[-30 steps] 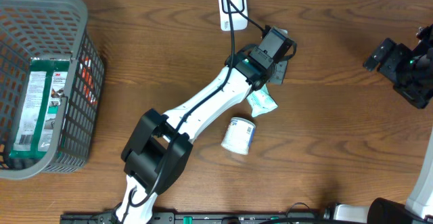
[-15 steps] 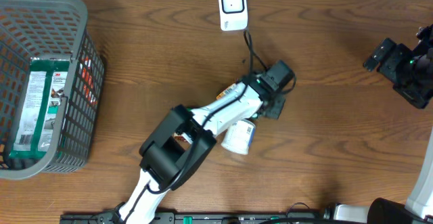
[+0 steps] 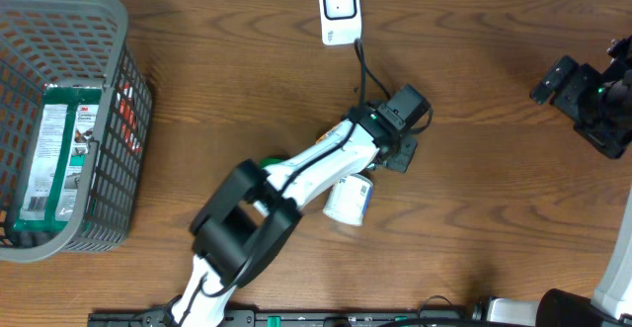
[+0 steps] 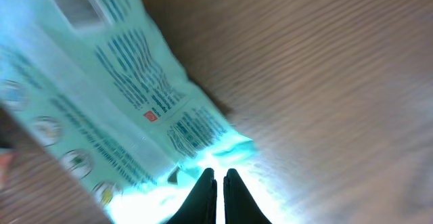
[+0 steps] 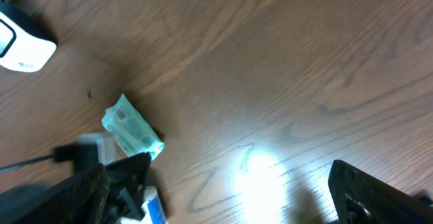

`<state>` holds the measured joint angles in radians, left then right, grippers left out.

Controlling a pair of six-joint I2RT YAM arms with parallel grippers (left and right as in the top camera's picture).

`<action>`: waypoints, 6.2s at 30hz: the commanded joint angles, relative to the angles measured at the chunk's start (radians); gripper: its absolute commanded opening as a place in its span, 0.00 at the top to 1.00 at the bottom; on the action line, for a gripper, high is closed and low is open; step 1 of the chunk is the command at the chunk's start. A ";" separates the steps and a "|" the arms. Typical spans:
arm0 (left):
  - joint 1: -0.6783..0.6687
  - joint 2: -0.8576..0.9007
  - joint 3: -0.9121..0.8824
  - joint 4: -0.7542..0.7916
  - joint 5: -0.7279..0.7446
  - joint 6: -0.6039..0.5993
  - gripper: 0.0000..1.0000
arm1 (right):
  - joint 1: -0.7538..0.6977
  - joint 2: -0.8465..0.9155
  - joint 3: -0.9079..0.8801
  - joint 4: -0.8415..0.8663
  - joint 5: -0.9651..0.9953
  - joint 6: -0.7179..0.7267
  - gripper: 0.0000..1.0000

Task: Scan the item barcode
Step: 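Withdraw the left gripper from the table back to the basket, then reach the left gripper into the basket and grasp the red stick packet, then lift the red packet out and carry it to the table center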

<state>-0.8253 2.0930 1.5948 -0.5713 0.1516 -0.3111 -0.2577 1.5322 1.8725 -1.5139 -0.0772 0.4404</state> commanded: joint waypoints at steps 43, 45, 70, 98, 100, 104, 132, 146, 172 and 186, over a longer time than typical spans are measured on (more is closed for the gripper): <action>1.143 -0.814 0.006 -0.477 -0.356 0.037 0.31 | -0.003 0.005 0.015 -0.001 0.006 0.008 0.01; 1.185 -0.789 0.006 -0.459 -0.366 0.037 0.31 | -0.003 0.005 0.015 -0.001 0.006 0.008 0.01; 1.353 -0.385 0.006 -0.214 0.018 0.233 0.18 | -0.003 0.005 0.015 -0.001 0.006 0.008 0.01; 1.351 -0.035 0.006 -0.148 0.155 0.344 0.23 | -0.003 0.005 0.015 -0.001 0.006 0.008 0.01; 1.350 -0.041 0.006 -0.147 0.155 0.345 0.23 | -0.003 0.005 0.015 -0.001 0.006 0.008 0.01; 1.347 -0.041 0.006 -0.153 0.155 0.345 0.28 | -0.003 0.005 0.015 -0.001 0.006 0.008 0.01; 1.267 0.028 -0.043 -0.149 0.011 0.381 0.40 | -0.003 0.005 0.015 -0.001 0.006 0.008 0.01; 1.267 0.060 -0.041 -0.149 0.012 0.373 0.92 | -0.003 0.005 0.015 -0.001 0.006 0.008 0.01; 1.271 -0.603 0.008 -0.115 -0.126 0.251 0.92 | -0.003 0.005 0.015 -0.001 0.006 0.008 0.01; 1.141 -0.817 0.012 -0.305 0.291 0.166 0.93 | -0.003 0.005 0.015 -0.001 0.006 0.008 0.01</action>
<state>0.3691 1.2663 1.5871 -0.8444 0.2970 -0.1223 -0.2577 1.5326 1.8725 -1.5139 -0.0772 0.4404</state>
